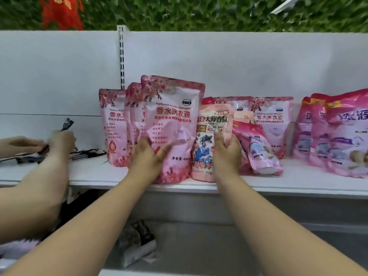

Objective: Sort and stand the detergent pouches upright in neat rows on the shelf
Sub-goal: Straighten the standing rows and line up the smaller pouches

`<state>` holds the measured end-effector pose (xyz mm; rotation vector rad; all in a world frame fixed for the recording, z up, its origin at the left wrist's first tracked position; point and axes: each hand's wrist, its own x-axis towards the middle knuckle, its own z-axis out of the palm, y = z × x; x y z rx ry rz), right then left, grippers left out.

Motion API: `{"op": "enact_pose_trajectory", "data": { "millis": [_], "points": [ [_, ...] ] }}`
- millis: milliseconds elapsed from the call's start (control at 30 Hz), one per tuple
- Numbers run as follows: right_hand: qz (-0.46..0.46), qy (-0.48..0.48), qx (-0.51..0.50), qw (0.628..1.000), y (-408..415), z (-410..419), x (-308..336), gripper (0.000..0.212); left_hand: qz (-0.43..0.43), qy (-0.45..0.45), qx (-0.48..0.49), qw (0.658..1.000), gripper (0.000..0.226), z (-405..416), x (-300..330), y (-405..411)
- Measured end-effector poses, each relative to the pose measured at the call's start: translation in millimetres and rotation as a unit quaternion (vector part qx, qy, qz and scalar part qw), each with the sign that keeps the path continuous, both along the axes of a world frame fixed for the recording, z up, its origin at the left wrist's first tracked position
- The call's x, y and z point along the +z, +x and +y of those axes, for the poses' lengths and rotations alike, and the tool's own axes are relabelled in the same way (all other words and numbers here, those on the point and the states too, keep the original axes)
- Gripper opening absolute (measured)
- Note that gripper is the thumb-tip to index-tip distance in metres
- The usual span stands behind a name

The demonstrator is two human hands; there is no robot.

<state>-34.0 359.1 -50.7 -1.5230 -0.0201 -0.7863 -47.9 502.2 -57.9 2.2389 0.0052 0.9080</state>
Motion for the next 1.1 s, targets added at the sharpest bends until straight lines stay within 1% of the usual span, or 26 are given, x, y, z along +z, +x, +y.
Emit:
{"op": "enact_pose_trajectory", "data": {
  "millis": [67,100,133,200,233,300,367,433,600,700,767,833,867,900,967,1000,1033,1067,1100],
  "points": [
    [-0.007,-0.018,0.019,1.0,-2,-1,0,0.04,0.01,0.02,0.043,0.999,0.098,-3,-5,2],
    [0.0,-0.039,0.04,0.998,-5,-4,2,0.041,0.019,0.022,0.06,0.998,0.093,-4,-6,3],
    [0.018,-0.075,0.065,0.995,-4,-7,1,0.055,0.031,0.023,0.067,0.997,0.089,-5,-8,5],
    [0.064,-0.178,0.118,0.975,-8,-16,-1,0.097,0.045,0.026,0.075,0.996,0.087,-4,-7,8],
    [0.078,-0.213,0.143,0.963,-10,-21,-2,0.109,0.046,0.02,0.072,0.996,0.088,-3,-6,9],
    [0.083,-0.237,0.178,0.952,-11,-31,-6,0.117,0.039,-0.008,0.044,0.998,0.092,0,-6,10],
    [0.08,-0.226,0.188,0.952,-12,-35,-6,0.115,0.022,-0.063,-0.004,0.998,0.097,2,-8,7],
    [0.076,-0.225,0.164,0.957,-12,-35,-8,0.112,0.012,-0.099,-0.038,0.994,0.099,2,-8,2],
    [0.059,-0.284,0.079,0.954,-11,-30,-13,0.108,-0.013,-0.077,-0.053,0.996,0.103,7,-15,-3],
    [0.045,-0.355,0.011,0.934,-18,-32,-15,0.108,-0.021,-0.068,-0.037,0.997,0.105,6,-17,-2],
    [0.048,-0.381,-0.007,0.923,-26,-39,-18,0.107,-0.06,-0.052,-0.017,0.997,0.107,4,-18,-4],
    [0.068,-0.395,-0.018,0.916,-31,-55,-16,0.101,-0.118,-0.029,-0.002,0.993,0.109,2,-18,-9],
    [0.08,-0.402,-0.027,0.912,-32,-66,-15,0.097,-0.151,-0.013,0.007,0.988,0.107,2,-20,-12],
    [0.091,-0.407,-0.043,0.908,-32,-79,-14,0.093,-0.184,0.011,0.013,0.983,0.097,-1,-21,-15],
    [0.095,-0.391,-0.072,0.913,-29,-108,-10,0.084,-0.234,0.074,0.006,0.969,0.07,-16,-19,-21],
    [0.095,-0.369,-0.065,0.922,-27,-121,-7,0.077,-0.242,0.113,-0.013,0.964,0.059,-30,-16,-25],
    [0.106,-0.343,-0.036,0.933,-26,-130,-5,0.07,-0.242,0.155,-0.039,0.957,0.055,-47,-13,-29],
    [0.132,-0.324,0.005,0.937,-25,-140,-2,0.063,-0.224,0.196,-0.073,0.952,0.053,-67,-10,-33],
    [0.162,-0.321,0.044,0.932,-22,-147,1,0.058,-0.189,0.228,-0.11,0.949,0.05,-89,-7,-37]
  ]
}}
